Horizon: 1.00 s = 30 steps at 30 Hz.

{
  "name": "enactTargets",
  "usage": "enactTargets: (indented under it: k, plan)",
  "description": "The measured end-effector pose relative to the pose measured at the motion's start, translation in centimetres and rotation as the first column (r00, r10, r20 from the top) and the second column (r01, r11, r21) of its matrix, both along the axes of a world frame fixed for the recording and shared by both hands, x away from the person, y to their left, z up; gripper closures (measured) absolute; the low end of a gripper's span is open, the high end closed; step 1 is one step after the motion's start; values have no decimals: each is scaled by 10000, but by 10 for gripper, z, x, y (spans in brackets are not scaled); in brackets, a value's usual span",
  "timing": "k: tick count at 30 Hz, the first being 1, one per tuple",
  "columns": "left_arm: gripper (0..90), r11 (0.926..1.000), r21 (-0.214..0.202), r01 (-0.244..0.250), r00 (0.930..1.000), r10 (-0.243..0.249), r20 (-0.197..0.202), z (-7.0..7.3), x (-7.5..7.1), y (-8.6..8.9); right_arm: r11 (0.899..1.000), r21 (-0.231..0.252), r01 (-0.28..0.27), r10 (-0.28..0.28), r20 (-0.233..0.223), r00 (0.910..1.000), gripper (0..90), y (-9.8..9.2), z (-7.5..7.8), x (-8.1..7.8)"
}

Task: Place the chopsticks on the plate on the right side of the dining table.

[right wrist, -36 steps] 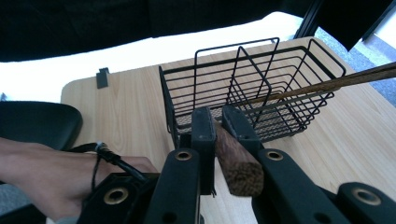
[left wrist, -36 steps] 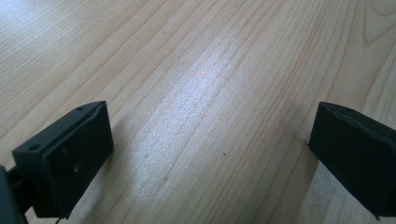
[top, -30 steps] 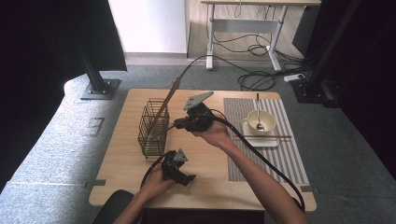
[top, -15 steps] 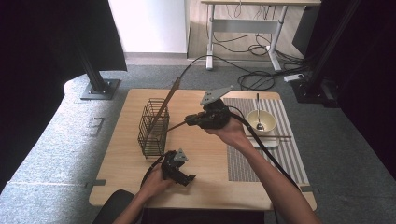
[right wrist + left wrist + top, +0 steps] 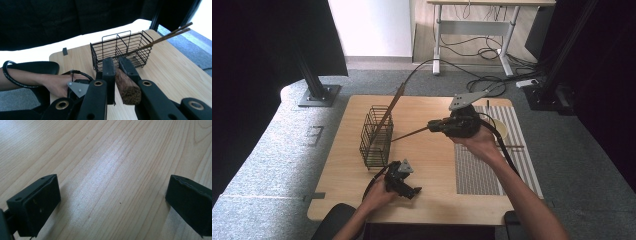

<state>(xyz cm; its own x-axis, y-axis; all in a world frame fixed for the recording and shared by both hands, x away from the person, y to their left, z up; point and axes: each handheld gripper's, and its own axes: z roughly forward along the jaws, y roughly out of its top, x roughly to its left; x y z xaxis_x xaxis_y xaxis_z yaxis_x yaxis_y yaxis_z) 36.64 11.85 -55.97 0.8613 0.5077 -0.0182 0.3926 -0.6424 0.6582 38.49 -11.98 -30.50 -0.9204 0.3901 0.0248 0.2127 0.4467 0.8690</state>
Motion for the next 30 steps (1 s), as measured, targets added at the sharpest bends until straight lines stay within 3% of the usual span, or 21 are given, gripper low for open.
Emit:
enactTargets:
  k: [11, 15, 22, 30]
  plan:
    - [0, 9998, -26, -173, 9994, 172, -314, 3, 2, 1, 9991, -118, 409, -408, 93, 9991, 829, -31, 1, -14]
    - [5, 9998, 33, -198, 9997, 199, -166, 6, 2, 1, 9985, -147, 531, -530, 90, 9986, 829, -41, -3, -18]
    - [8, 9999, -142, 11, 9999, -9, 151, 20, 0, 3, 9974, -184, 695, -693, 138, 9975, 829, -57, -6, -28]
    - [0, 9963, -641, 579, 9983, -584, -59, 35, -1, 5, 9963, -284, 817, -816, 43, 9967, 829, -71, -20, -32]
